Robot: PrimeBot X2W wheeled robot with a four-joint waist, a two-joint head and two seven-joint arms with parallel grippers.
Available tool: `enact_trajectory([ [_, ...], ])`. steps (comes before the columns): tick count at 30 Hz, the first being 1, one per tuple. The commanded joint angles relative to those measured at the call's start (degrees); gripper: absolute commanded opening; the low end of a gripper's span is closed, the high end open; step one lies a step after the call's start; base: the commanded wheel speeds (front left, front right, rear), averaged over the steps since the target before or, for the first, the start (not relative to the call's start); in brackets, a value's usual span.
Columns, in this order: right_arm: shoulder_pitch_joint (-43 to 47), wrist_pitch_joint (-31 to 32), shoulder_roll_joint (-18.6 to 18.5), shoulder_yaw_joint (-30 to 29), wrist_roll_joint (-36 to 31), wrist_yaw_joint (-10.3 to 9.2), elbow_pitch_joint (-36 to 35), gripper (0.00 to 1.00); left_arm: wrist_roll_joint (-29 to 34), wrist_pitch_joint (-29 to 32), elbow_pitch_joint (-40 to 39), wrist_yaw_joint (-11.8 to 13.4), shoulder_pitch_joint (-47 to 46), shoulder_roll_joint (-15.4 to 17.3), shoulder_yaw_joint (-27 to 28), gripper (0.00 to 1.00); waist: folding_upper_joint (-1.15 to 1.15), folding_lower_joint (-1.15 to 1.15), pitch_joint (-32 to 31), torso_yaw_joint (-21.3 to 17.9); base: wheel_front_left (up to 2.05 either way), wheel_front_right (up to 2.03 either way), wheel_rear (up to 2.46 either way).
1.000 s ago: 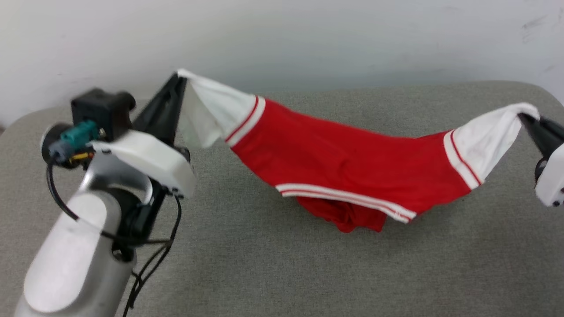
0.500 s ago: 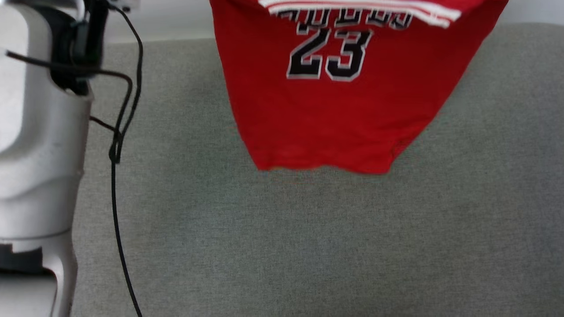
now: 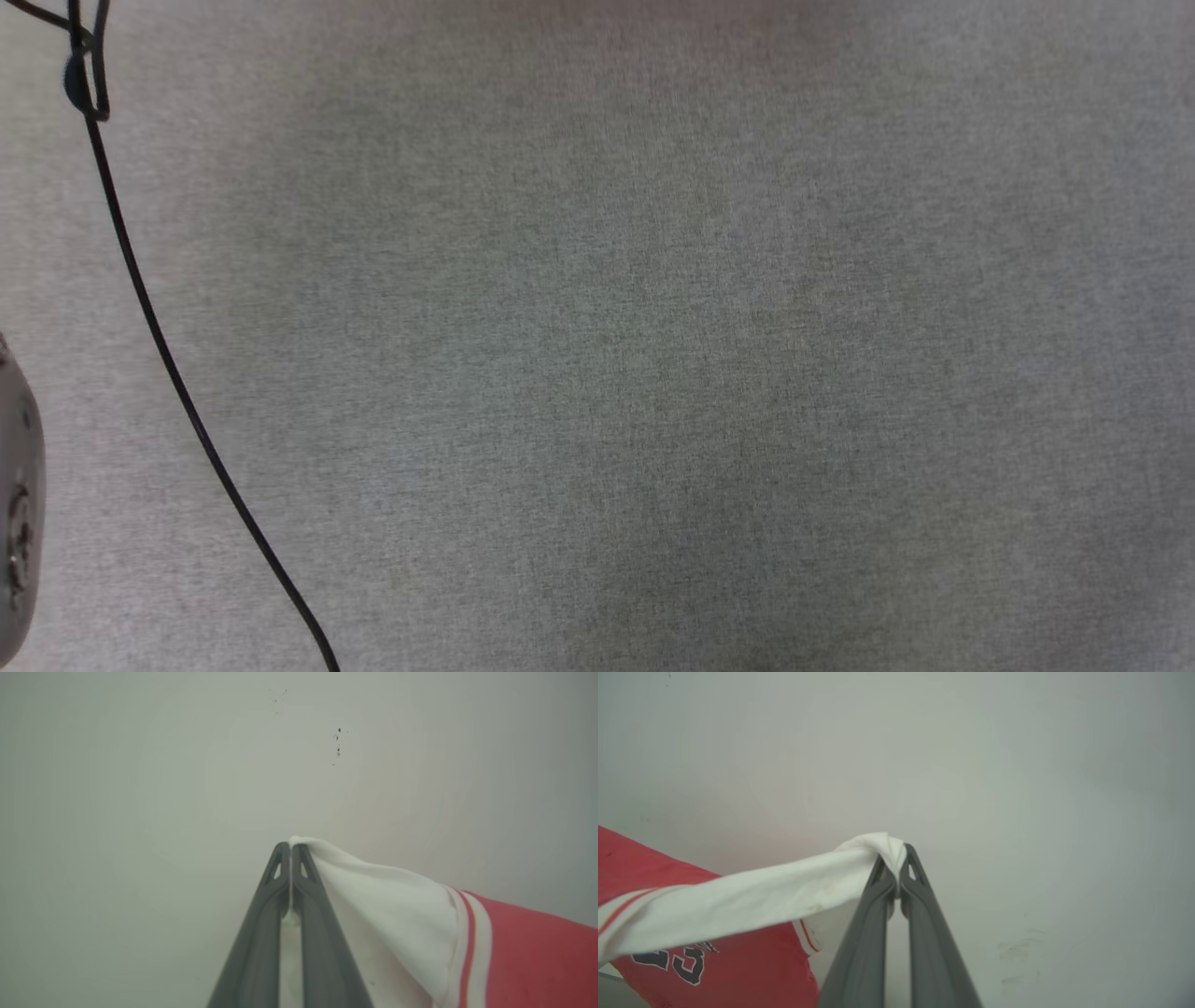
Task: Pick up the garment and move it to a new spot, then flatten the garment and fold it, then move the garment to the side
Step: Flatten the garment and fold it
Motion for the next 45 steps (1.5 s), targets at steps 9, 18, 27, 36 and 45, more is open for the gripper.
enact_trajectory([
  [9, -2.6, -3.6, 2.7, 4.4, 2.7, -0.02, 8.7, 0.0, -2.5, -2.0, 9.0, -2.8, -0.9, -0.5, 0.6, 0.0, 0.0, -0.01, 6.5, -0.6, 0.0, 0.0, 0.0],
  [18, 1.9, -9.2, 6.7, 8.0, 7.2, -0.02, 21.3, 0.0, -5.8, -6.2, 20.6, -6.5, 5.8, -3.1, 0.7, 0.0, 0.0, -0.01, 5.9, 0.1, 0.0, 0.0, 0.0],
  [27, 14.1, -15.8, 6.6, 12.0, 13.1, -0.02, 29.0, 0.0, -8.4, -11.3, 27.6, -8.7, 17.6, -5.1, 0.0, 0.0, 0.0, -0.01, -2.5, 1.3, 0.0, 0.0, 0.0],
  [36, 31.9, -20.4, 5.4, 16.6, 19.5, -0.03, 28.4, 0.0, -10.8, -13.2, 24.1, -9.2, 37.3, -4.4, 0.2, 0.0, 0.0, -0.01, -14.6, 1.8, 0.0, 0.0, 0.0],
  [45, 46.6, -23.3, 3.1, 18.1, 23.5, -0.03, 23.8, 0.0, -9.0, -13.3, 10.0, -7.9, 57.8, -3.8, 5.2, 0.0, 0.0, -0.01, -21.1, 2.9, 0.0, 0.0, 0.0],
])
